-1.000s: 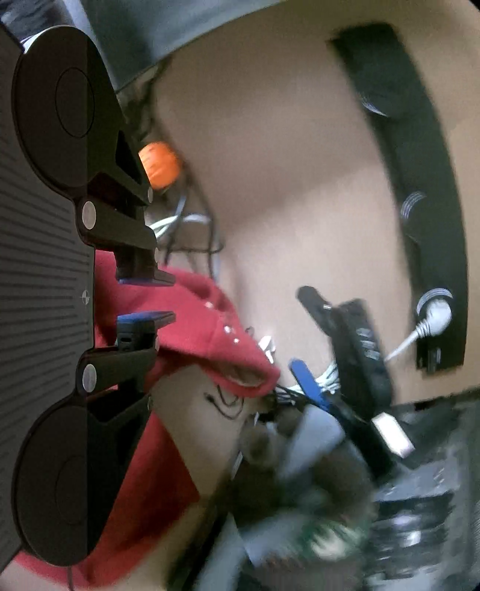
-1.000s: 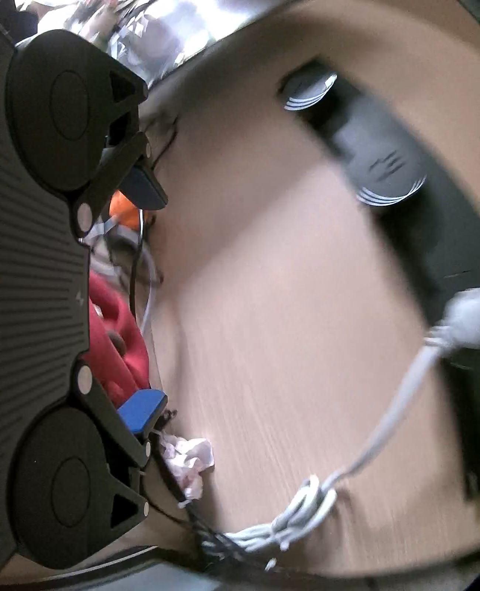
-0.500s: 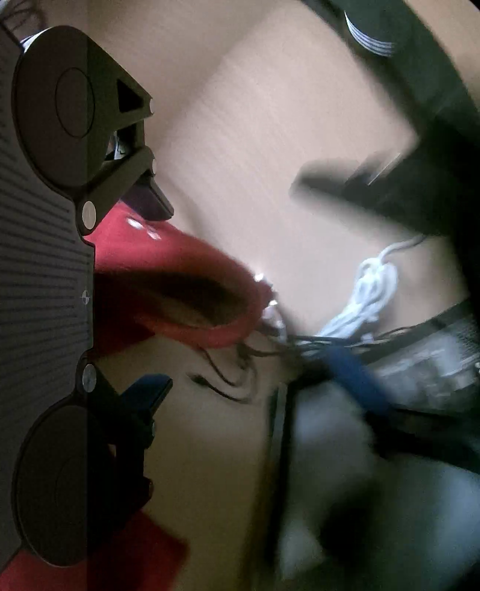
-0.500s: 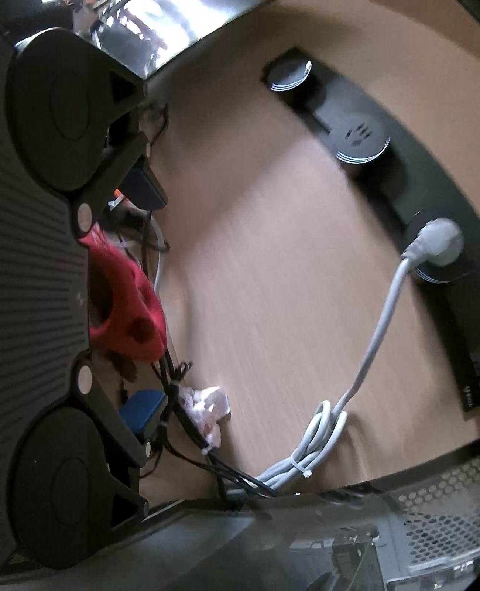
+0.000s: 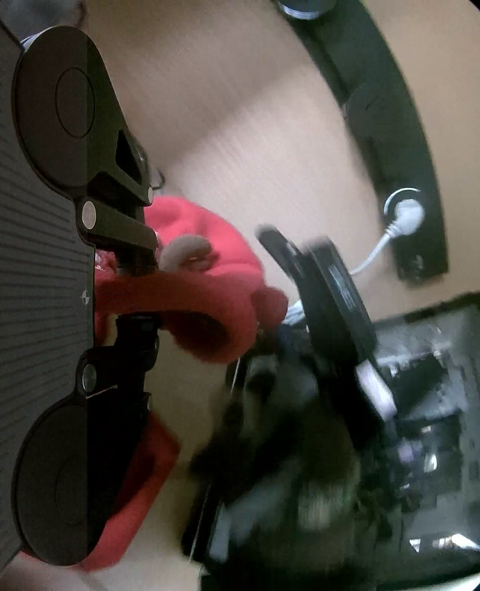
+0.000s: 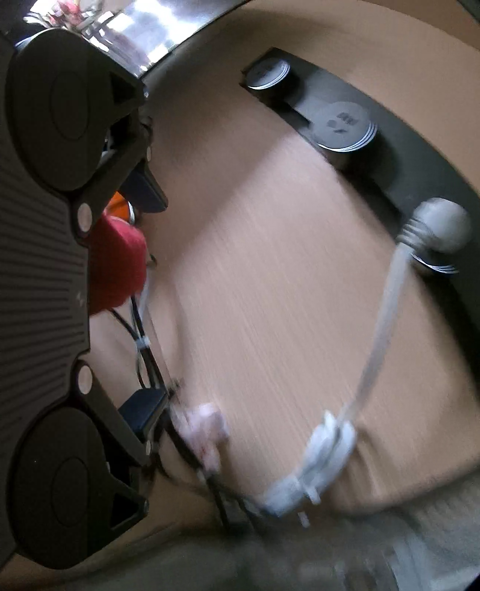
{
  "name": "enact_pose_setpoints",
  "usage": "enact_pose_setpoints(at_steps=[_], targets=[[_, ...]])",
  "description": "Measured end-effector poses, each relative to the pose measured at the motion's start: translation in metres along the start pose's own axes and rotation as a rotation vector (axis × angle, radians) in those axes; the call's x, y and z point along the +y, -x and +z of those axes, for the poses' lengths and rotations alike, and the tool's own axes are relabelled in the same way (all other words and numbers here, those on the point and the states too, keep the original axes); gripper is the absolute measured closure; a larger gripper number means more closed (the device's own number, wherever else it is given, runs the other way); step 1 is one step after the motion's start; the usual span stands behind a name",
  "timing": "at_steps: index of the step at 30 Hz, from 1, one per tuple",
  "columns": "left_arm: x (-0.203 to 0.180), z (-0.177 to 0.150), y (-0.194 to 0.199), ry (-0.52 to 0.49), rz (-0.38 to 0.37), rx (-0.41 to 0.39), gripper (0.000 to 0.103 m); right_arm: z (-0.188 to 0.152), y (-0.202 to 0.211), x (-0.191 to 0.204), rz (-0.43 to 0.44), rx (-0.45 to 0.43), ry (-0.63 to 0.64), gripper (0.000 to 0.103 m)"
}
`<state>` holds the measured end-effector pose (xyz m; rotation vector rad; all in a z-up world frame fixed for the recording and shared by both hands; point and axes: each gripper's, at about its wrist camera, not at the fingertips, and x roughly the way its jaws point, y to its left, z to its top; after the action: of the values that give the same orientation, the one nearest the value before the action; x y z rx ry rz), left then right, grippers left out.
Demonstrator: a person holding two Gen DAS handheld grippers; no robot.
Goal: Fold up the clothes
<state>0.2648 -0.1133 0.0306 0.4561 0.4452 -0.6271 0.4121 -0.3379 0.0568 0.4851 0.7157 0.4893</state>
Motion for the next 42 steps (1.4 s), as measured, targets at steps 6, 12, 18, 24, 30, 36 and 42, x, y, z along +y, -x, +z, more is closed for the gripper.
enact_pose_setpoints(at_steps=[6, 12, 18, 24, 30, 36, 42], targets=[[0.004, -0.037, 0.042, 0.094, 0.054, 0.014, 0.087, -0.031, -0.024, 0.025, 0.122, 0.203, 0.022, 0.052], [0.01, -0.066, 0.1, 0.15, 0.015, -0.011, 0.083, -0.087, 0.04, 0.06, 0.13, 0.188, 0.084, 0.061], [0.006, -0.116, 0.124, 0.194, -0.126, 0.111, 0.059, -0.181, 0.054, 0.053, -0.034, 0.267, 0.063, 0.061], [0.048, -0.147, 0.149, 0.529, -0.249, 0.112, 0.02, -0.208, 0.075, 0.062, -0.109, 0.199, 0.139, 0.06], [0.064, -0.146, 0.121, 0.894, -0.33, 0.112, 0.01, -0.21, 0.079, 0.068, -0.127, 0.186, 0.194, 0.06], [0.015, -0.137, 0.088, 0.753, -0.174, 0.311, 0.026, -0.203, 0.083, 0.066, -0.105, 0.182, 0.211, 0.06], [0.003, -0.14, 0.084, 0.707, -0.119, 0.325, 0.028, -0.182, 0.072, 0.069, -0.082, 0.115, 0.214, 0.057]])
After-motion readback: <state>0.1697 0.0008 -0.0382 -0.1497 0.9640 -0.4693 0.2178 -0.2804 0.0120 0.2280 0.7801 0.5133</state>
